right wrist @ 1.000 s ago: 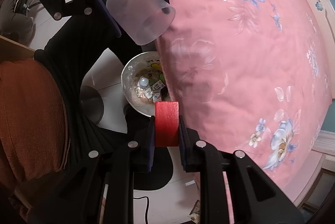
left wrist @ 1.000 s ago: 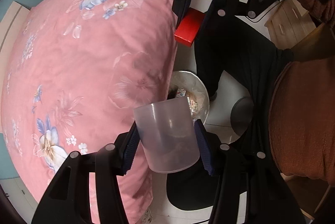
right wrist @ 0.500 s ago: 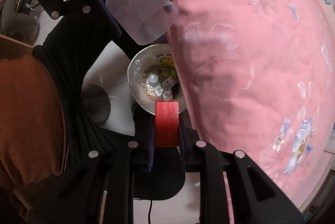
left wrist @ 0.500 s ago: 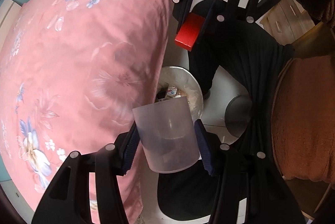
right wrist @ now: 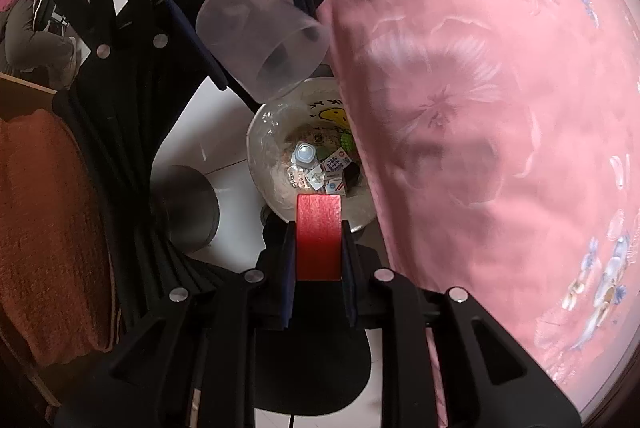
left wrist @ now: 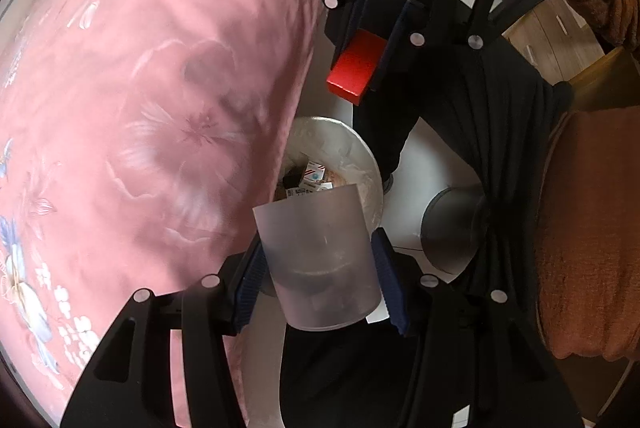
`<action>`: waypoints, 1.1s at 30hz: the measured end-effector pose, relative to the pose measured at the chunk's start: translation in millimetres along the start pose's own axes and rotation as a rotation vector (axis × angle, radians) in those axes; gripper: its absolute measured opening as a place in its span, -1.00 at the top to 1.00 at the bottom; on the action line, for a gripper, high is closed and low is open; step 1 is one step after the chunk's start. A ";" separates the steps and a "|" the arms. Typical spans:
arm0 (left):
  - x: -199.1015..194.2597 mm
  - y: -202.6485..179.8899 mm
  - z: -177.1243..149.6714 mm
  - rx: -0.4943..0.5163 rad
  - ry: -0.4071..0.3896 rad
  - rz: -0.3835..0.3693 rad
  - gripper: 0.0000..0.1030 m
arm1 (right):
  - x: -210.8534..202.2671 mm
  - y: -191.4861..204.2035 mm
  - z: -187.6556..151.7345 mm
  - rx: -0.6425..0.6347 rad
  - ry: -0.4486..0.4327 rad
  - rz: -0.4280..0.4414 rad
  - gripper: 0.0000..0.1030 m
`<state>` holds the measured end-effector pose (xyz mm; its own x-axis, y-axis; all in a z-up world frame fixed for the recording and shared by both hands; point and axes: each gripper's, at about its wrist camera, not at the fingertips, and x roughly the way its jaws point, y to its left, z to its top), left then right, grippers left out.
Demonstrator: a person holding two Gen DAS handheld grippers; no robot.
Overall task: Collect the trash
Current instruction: 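Open both tools over the bin, dropping the red block and clear cup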
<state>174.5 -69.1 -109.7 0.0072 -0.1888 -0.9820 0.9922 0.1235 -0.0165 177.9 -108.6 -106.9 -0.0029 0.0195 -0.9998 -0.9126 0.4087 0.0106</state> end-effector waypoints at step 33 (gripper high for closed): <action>57.1 34.5 -15.4 -0.089 -0.045 -0.019 -0.67 | 50.7 -40.6 1.8 0.081 -0.078 -0.047 -0.87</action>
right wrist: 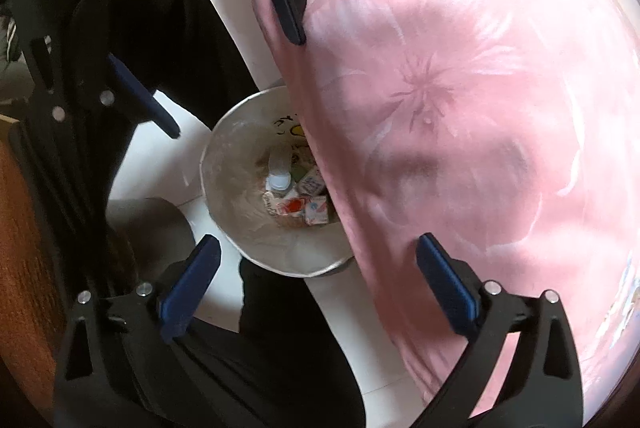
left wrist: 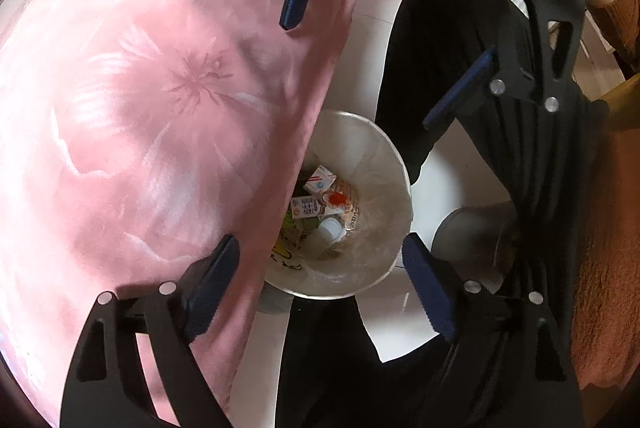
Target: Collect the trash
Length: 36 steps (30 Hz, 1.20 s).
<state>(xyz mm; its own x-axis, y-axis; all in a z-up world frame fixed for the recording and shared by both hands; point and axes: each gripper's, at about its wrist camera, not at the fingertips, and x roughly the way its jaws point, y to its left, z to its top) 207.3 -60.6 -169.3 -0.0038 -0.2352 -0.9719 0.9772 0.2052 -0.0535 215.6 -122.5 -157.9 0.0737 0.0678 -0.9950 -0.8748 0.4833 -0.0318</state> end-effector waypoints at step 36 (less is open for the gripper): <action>-51.9 -18.6 -17.4 -0.118 -0.084 0.172 -0.76 | -28.6 15.6 -39.9 0.143 -0.050 -0.100 -0.87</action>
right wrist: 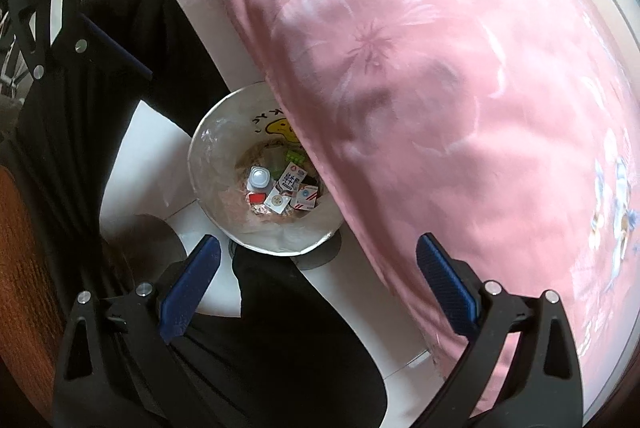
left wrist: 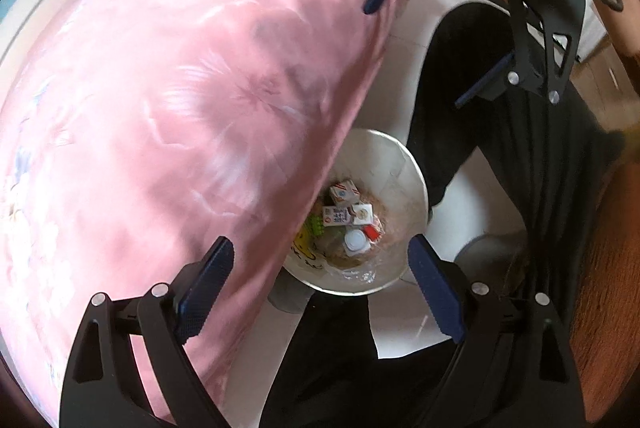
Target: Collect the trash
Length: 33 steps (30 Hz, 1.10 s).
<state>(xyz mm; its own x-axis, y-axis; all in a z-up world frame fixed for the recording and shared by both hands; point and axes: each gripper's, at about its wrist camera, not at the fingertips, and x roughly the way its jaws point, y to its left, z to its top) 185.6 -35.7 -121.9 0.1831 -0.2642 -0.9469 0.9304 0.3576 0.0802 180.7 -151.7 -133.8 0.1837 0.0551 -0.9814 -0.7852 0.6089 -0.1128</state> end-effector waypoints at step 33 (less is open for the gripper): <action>-141.9 -68.1 -39.6 -0.914 -0.390 0.527 -0.91 | -134.1 52.9 -86.3 1.005 -0.493 -0.167 -0.87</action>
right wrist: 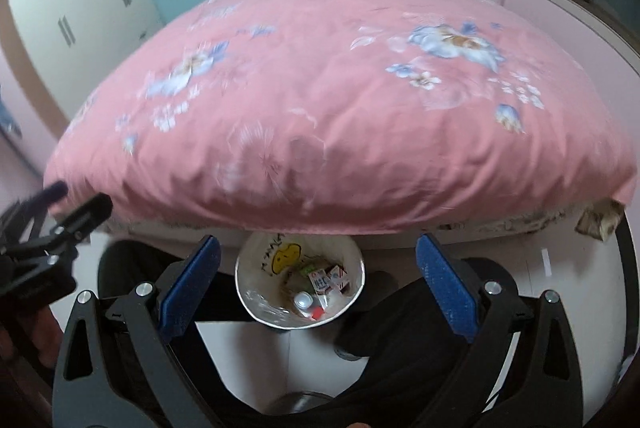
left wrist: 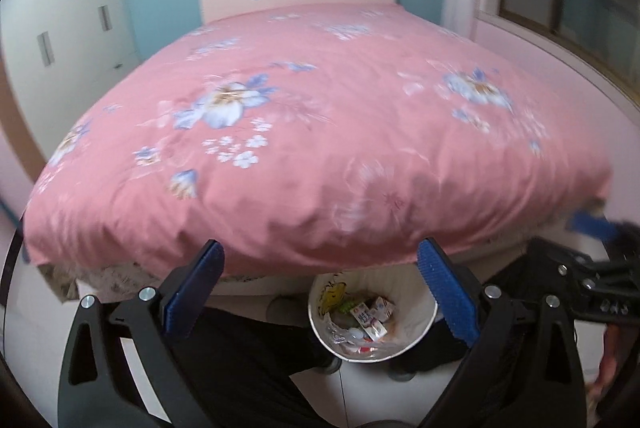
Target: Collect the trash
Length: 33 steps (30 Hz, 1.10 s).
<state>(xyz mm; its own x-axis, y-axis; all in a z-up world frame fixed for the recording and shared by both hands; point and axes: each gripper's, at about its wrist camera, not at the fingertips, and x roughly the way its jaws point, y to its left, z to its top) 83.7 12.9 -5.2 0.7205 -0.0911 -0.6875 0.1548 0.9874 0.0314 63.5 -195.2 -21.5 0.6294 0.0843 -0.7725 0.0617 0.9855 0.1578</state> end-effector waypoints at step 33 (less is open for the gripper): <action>-74.3 -12.3 -32.7 -0.151 -0.125 0.051 -0.92 | -99.4 44.5 -44.4 -0.030 -0.227 -0.135 -0.87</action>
<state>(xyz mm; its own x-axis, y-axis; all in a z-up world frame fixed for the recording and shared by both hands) 6.1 11.7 21.7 0.8044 -0.0464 -0.5923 0.0194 0.9985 -0.0518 -30.7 -153.2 35.1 0.7749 -0.0801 -0.6269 0.1361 0.9898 0.0417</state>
